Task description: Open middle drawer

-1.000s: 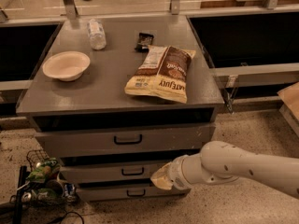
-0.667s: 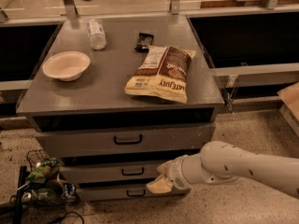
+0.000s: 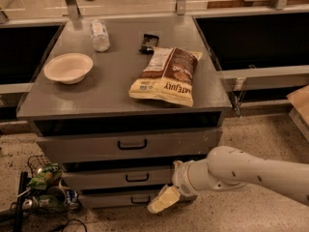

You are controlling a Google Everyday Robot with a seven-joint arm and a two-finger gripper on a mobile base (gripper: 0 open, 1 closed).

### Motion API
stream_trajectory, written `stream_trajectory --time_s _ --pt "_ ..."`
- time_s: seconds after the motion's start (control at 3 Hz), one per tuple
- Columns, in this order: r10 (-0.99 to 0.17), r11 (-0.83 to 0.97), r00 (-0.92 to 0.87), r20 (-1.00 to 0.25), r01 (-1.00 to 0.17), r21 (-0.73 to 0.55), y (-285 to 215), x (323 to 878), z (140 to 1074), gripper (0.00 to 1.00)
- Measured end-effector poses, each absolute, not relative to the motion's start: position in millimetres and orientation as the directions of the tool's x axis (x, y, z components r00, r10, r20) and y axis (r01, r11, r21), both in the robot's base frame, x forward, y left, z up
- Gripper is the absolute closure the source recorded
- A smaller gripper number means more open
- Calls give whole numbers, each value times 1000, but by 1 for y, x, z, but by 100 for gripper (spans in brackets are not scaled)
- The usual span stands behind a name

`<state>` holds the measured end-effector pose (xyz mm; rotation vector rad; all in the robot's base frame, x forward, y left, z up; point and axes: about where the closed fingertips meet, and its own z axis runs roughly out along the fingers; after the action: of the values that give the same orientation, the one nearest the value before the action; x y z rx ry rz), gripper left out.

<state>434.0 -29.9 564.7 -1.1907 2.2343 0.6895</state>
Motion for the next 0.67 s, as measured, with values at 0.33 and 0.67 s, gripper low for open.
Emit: stream_trajectory --time_s 0.33,0.67 --pt "-569 489 -490 -660 -847 207 -26 438 558 0" --pt "-525 500 -476 -706 -843 196 -1 468 538 0"
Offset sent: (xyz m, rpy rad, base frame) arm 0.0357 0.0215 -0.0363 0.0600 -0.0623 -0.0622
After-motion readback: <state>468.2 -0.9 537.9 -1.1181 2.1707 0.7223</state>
